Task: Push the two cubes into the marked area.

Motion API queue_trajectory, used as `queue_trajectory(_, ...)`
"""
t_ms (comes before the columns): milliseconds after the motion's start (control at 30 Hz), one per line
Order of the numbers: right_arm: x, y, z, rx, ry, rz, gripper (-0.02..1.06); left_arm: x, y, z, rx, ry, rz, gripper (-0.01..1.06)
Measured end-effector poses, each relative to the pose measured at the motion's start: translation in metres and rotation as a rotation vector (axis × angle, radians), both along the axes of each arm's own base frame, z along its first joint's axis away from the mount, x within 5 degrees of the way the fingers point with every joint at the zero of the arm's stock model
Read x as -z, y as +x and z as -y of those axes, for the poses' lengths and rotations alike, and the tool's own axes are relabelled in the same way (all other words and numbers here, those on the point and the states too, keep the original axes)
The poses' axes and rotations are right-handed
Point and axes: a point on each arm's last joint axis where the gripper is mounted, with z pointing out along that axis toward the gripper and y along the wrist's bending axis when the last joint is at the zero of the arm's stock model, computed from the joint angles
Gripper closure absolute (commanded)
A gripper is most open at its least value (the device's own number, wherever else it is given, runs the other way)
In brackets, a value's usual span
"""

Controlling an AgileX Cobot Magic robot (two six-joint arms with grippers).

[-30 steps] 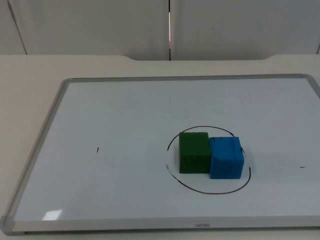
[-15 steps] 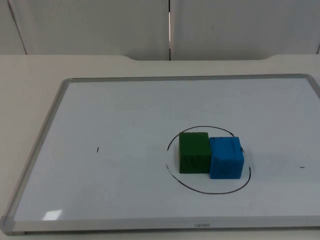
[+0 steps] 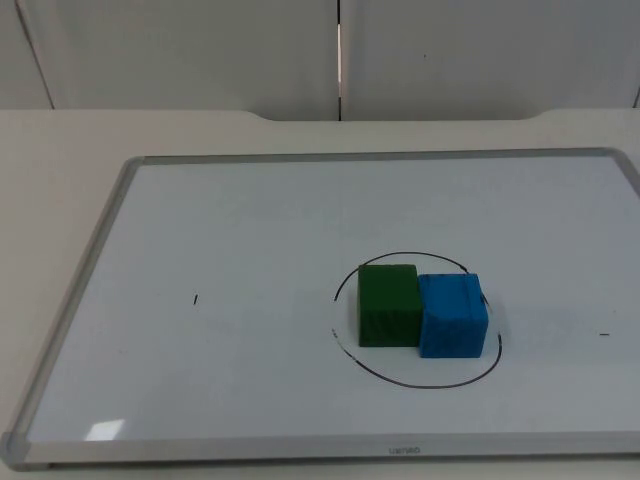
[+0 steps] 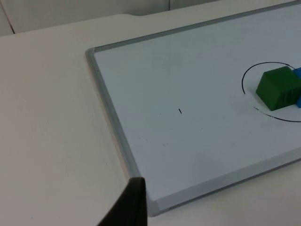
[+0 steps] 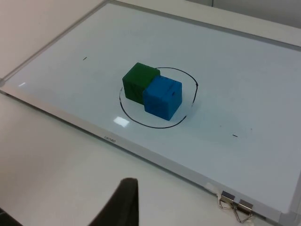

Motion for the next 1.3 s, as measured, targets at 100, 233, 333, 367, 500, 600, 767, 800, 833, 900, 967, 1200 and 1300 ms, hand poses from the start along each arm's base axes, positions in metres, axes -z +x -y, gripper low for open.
queue_trajectory(100, 0.0000, 0.0000, 0.0000, 0.000, 0.000, 0.000, -0.01, 0.0000, 0.0000, 0.0000, 0.000, 0.000, 0.000, 0.00)
queue_trajectory(233, 0.0000, 0.0000, 0.0000, 0.000, 0.000, 0.000, -0.01, 0.0000, 0.0000, 0.0000, 0.000, 0.000, 0.000, 0.00)
queue_trajectory(333, 0.0000, 0.0000, 0.0000, 0.000, 0.000, 0.000, -0.01, 0.0000, 0.0000, 0.0000, 0.000, 0.000, 0.000, 0.00)
queue_trajectory(367, 0.0000, 0.0000, 0.0000, 0.000, 0.000, 0.000, -0.01, 0.0000, 0.0000, 0.0000, 0.000, 0.000, 0.000, 0.00)
queue_trajectory(500, 0.0000, 0.0000, 0.0000, 0.000, 0.000, 0.000, -0.01, 0.0000, 0.0000, 0.0000, 0.000, 0.000, 0.000, 0.00)
queue_trajectory(600, 0.0000, 0.0000, 0.0000, 0.000, 0.000, 0.000, -0.01, 0.0000, 0.0000, 0.0000, 0.000, 0.000, 0.000, 0.00)
queue_trajectory(767, 0.0000, 0.0000, 0.0000, 0.000, 0.000, 0.000, -0.01, 0.0000, 0.0001, 0.0002, -0.042, 0.000, 0.000, 0.00)
queue_trajectory(800, 0.0000, 0.0000, 0.0000, 0.000, 0.000, 0.000, -0.01, 0.0000, 0.0001, 0.0002, -0.042, 0.000, 0.000, 0.00)
queue_trajectory(833, 0.0000, 0.0000, 0.0000, 0.000, 0.000, 0.000, -0.01, 0.0000, 0.0002, 0.0003, -0.056, 0.000, 0.000, 0.00)
queue_trajectory(900, 0.0000, 0.0000, 0.0000, 0.000, 0.000, 0.000, -0.01, 0.0000, 0.0003, 0.0005, -0.085, 0.000, 0.000, 0.00)
queue_trajectory(967, 0.0000, 0.0000, 0.0000, 0.000, 0.000, 0.000, -0.01, 0.0000, 0.0004, 0.0006, -0.114, 0.000, 0.000, 0.00)
queue_trajectory(1200, 0.0000, 0.0000, 0.0000, 0.001, 0.002, -0.001, -0.01, 0.0000, 0.0007, 0.0011, -0.196, 0.000, 0.000, 0.00)
queue_trajectory(1300, 0.0000, 0.0000, 0.0000, 0.001, 0.002, -0.001, -0.01, 0.0000, 0.0007, 0.0012, -0.217, 0.000, 0.000, 0.00)
